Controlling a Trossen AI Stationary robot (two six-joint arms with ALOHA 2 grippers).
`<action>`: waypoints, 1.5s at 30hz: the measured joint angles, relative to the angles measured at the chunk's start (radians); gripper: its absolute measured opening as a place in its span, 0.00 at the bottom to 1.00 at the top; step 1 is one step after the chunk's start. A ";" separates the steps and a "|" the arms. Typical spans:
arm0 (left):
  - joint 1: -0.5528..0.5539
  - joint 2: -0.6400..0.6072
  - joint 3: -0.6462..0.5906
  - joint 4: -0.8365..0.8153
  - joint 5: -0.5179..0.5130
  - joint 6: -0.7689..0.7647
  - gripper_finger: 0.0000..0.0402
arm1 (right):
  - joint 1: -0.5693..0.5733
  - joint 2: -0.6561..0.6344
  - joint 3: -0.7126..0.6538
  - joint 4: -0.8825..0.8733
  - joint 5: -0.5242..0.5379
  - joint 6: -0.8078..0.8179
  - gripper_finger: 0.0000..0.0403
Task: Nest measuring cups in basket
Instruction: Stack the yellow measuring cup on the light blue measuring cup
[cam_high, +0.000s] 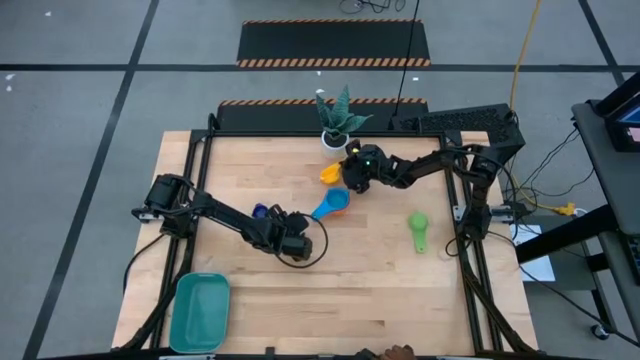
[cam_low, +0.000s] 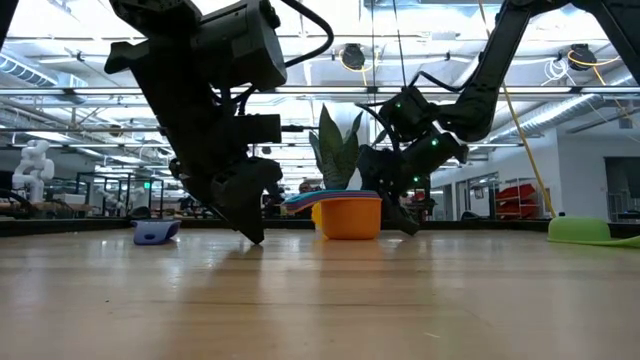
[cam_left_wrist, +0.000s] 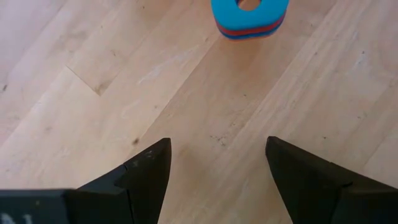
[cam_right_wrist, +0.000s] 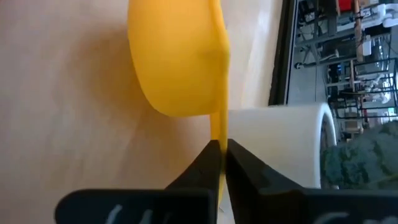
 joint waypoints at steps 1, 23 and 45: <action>-0.001 0.000 0.000 0.000 0.000 0.000 0.66 | 0.007 0.000 -0.001 0.004 0.000 0.011 0.02; -0.094 -0.196 -0.001 0.075 -0.181 0.026 0.66 | 0.151 -0.568 -0.253 -0.028 0.040 0.559 0.01; -0.010 -0.014 0.001 1.193 -0.205 0.707 0.66 | 0.307 -0.816 -0.455 0.399 -0.213 0.942 0.00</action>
